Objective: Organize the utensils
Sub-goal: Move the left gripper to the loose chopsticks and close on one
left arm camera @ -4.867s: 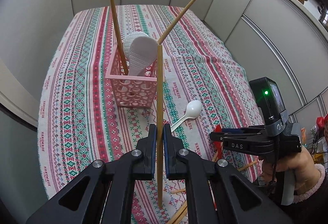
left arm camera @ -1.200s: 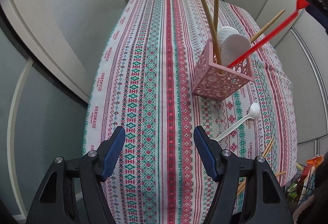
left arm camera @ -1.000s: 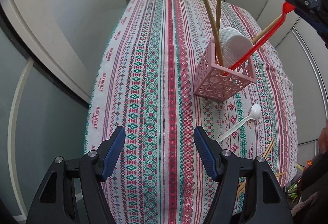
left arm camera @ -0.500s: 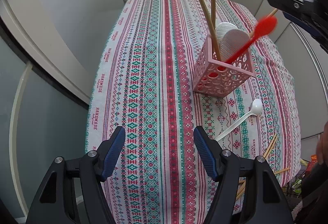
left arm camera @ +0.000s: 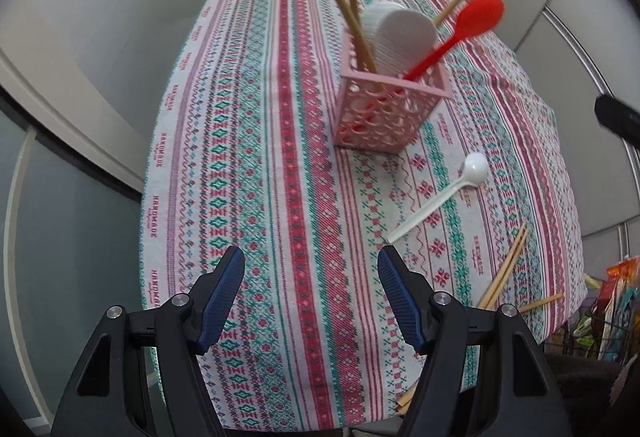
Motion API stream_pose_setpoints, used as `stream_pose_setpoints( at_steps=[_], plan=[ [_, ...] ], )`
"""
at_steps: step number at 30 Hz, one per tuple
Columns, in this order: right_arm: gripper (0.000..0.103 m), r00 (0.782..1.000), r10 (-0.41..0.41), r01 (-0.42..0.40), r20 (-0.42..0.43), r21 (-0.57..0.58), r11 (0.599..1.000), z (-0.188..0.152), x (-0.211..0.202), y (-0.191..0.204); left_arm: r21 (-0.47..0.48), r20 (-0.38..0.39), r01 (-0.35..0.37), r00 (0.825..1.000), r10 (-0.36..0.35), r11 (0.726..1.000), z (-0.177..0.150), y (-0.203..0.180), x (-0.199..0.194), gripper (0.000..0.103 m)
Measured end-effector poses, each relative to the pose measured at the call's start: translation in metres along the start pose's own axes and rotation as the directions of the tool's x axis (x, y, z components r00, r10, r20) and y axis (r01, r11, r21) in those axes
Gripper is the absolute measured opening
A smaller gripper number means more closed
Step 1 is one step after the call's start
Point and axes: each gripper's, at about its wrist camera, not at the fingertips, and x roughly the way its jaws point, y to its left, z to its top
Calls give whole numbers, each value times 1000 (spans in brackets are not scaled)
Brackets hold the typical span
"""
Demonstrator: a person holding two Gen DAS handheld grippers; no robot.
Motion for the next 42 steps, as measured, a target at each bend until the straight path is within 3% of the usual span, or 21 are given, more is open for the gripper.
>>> stream_pose_setpoints(
  at_steps=[8,13,16,18,23,26,33,42],
  plan=[
    [73,976,-24,38,-217,58,998,-44,13,-50,92,-69,30,997,-24,995,-17,-36,14,72],
    [74,954,-52,73,-296,60,995,-67,18,-73,180,-97,76,993,-59,981,-23,-73,22,72],
    [75,946,-60,88,-320,76,993,-78,19,-88,203,-132,146,984,-121,968,-24,-96,27,70],
    [75,940,-56,90,-337,88,992,-83,20,-97,224,-154,185,976,-153,957,-23,-113,30,63],
    [75,933,-63,105,-355,99,990,-92,19,-115,235,-219,264,952,-214,935,-18,-147,45,28],
    [75,933,-58,107,-355,120,987,-93,17,-124,213,-247,290,940,-235,933,-13,-158,56,15],
    [75,934,-49,102,-355,131,986,-94,17,-132,223,-280,292,933,-226,930,-10,-172,70,10],
    [75,935,-48,103,-351,138,985,-92,16,-138,250,-279,279,938,-207,927,-14,-186,76,10]
  ],
)
